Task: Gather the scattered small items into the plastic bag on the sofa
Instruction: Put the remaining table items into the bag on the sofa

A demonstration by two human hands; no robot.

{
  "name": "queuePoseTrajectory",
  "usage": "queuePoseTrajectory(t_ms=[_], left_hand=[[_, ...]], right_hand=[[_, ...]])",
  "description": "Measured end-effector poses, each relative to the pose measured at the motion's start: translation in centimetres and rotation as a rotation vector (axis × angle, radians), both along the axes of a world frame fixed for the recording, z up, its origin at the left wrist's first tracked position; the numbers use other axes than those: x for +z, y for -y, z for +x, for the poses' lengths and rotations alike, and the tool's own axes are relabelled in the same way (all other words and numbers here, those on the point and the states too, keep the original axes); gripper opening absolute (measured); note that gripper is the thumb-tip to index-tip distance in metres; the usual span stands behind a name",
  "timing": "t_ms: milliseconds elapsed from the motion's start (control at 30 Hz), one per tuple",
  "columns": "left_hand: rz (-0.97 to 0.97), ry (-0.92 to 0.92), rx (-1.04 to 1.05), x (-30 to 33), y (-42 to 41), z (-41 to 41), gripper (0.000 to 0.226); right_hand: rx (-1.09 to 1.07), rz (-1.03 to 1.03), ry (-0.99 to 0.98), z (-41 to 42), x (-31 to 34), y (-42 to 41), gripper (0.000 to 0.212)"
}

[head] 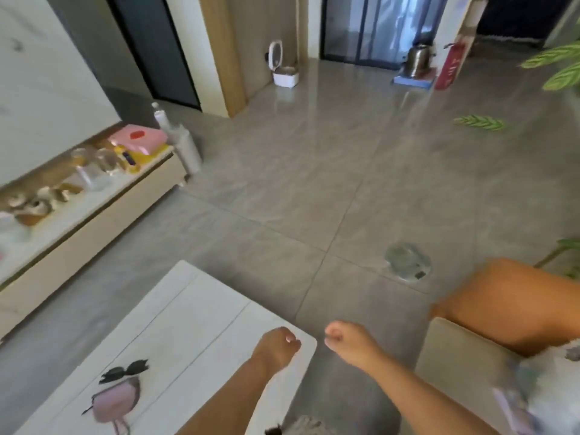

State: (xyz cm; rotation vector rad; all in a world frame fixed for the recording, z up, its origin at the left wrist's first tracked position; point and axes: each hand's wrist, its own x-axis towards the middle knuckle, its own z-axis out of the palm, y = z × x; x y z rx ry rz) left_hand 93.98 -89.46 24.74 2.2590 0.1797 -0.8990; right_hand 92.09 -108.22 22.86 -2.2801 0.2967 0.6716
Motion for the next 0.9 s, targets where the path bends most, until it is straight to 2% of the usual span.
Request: queuePoseTrajectory(t_ms=[333, 567, 900], left_hand=[[-0.004, -0.06, 0.444, -2.6, -18.8, -4.2, 0.032], [-0.02, -0.129, 0.745, -4.9, -24.5, -7.0, 0.03], [-0.085, -0.179, 1.2, -12.4, -31.4, -8.1, 0.025]], right_hand=[[0.386, 0.046, -0.094, 3.2, -2.3, -19.5, 0.008], [0.594, 0.058, -0.137, 5.9, -3.6, -27.8, 0.014], [0.839, 0.027, -0.143, 10.6, -11.4, -38.3, 0.015]])
